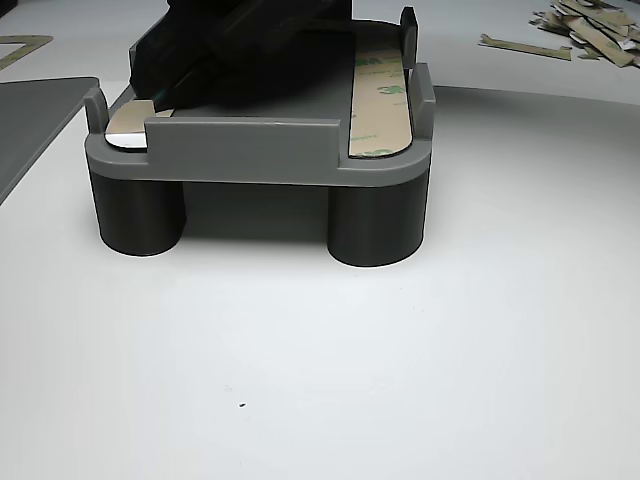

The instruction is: Peel off protective film from adhesive tape.

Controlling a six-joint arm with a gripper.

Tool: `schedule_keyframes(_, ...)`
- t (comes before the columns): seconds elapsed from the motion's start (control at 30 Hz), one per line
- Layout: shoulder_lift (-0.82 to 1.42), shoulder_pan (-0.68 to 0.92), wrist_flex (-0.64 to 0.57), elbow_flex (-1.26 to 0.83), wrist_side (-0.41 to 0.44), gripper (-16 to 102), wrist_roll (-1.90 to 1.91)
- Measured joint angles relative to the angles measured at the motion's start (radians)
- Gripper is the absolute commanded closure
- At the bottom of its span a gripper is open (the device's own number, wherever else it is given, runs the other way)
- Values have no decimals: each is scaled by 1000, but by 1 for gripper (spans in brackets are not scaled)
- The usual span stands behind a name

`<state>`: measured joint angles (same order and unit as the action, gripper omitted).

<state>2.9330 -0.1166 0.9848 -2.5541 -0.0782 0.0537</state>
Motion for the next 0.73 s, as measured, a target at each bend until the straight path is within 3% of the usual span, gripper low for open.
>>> schedule_keyframes(0.17,0,-38,-11,-106,-8,-14,9)
schedule_keyframes(0.73,0,-38,-14,-107,-6,-14,2)
